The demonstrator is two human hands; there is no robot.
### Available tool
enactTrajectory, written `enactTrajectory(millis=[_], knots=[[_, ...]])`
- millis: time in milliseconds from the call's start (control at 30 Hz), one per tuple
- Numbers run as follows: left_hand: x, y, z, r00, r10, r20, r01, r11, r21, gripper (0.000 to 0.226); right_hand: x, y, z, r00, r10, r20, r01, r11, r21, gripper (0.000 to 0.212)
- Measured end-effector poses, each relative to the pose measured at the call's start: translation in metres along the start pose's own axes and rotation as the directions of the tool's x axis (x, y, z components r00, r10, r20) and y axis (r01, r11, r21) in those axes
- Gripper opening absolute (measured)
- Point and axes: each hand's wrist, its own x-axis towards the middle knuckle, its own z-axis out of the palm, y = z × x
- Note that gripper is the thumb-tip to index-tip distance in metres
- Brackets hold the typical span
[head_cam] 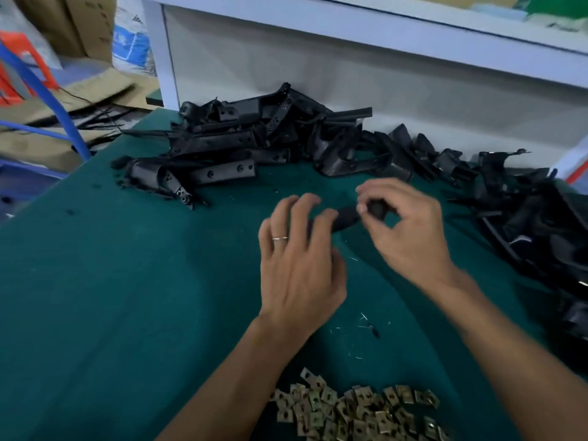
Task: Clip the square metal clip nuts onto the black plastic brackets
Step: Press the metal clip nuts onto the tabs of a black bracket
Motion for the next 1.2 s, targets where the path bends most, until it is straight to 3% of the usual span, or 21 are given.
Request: enactTrajectory(millis=[67, 167, 200, 267, 367, 500, 567, 633, 733, 800, 900, 967, 1067, 1200], knots=[[-0.001, 0.010, -0.008, 0.995, 0.046, 0.086, -0.058, 0.988, 0.145, 0.056, -0.024, -0.012, -0.001, 1.000, 0.005, 0.002, -0.006, 0.999, 0.038, 0.017], [0.002, 0.016, -0.019, 0.974, -0.023, 0.226, -0.041, 0.960, 0.276, 0.053, -0.051, -0.024, -0.002, 1.000, -0.003, 0.002, 0.003, 0.994, 0.113, 0.017], [0.005, 0.017, -0.022, 0.961, -0.055, 0.272, -0.012, 0.971, 0.237, 0.049, -0.056, -0.028, -0.002, 1.000, -0.020, 0.010, 0.019, 0.989, 0.144, 0.017], [0.011, 0.015, -0.028, 0.911, -0.123, 0.394, 0.157, 0.986, -0.055, 0.039, -0.063, -0.035, 0.000, 0.998, -0.064, 0.024, 0.057, 0.978, 0.203, 0.021], [0.022, 0.011, -0.030, 0.802, -0.077, 0.592, 0.429, 0.764, -0.482, 0.025, -0.065, -0.044, -0.003, 0.994, -0.092, 0.054, 0.073, 0.959, 0.273, 0.024], [0.027, -0.002, -0.029, 0.795, -0.079, 0.602, 0.540, 0.544, -0.642, 0.013, -0.066, -0.046, -0.011, 0.997, -0.021, 0.080, -0.011, 0.926, 0.377, 0.031], [0.027, -0.011, -0.024, 0.792, -0.131, 0.596, 0.571, 0.503, -0.648, 0.008, -0.070, -0.045, -0.016, 0.993, 0.070, 0.098, -0.107, 0.888, 0.447, 0.043], [0.023, -0.020, -0.022, 0.746, -0.187, 0.639, 0.656, 0.373, -0.656, 0.009, -0.077, -0.041, -0.021, 0.972, 0.205, 0.111, -0.233, 0.829, 0.509, 0.046], [0.015, -0.030, -0.020, 0.688, -0.126, 0.715, 0.724, 0.065, -0.686, 0.017, -0.090, -0.028, -0.029, 0.892, 0.437, 0.120, -0.429, 0.727, 0.536, 0.035], [0.013, -0.036, -0.017, 0.684, -0.085, 0.724, 0.726, -0.018, -0.688, 0.020, -0.097, -0.018, -0.035, 0.807, 0.564, 0.178, -0.549, 0.603, 0.579, 0.031], [0.013, -0.039, -0.014, 0.673, -0.027, 0.739, 0.732, -0.121, -0.671, 0.010, -0.101, -0.008, -0.044, 0.751, 0.595, 0.288, -0.623, 0.492, 0.607, 0.030], [0.013, -0.038, -0.011, 0.651, 0.010, 0.759, 0.735, -0.262, -0.626, 0.009, -0.100, -0.006, -0.048, 0.750, 0.559, 0.354, -0.653, 0.535, 0.536, 0.027], [0.014, -0.037, -0.008, 0.644, 0.027, 0.765, 0.746, -0.243, -0.620, 0.028, -0.095, -0.008, -0.055, 0.699, 0.443, 0.561, -0.679, 0.657, 0.327, 0.012], [0.016, -0.038, -0.007, 0.634, 0.034, 0.772, 0.763, -0.188, -0.618, 0.028, -0.088, -0.015, -0.077, 0.484, 0.328, 0.811, -0.693, 0.710, 0.127, 0.007]])
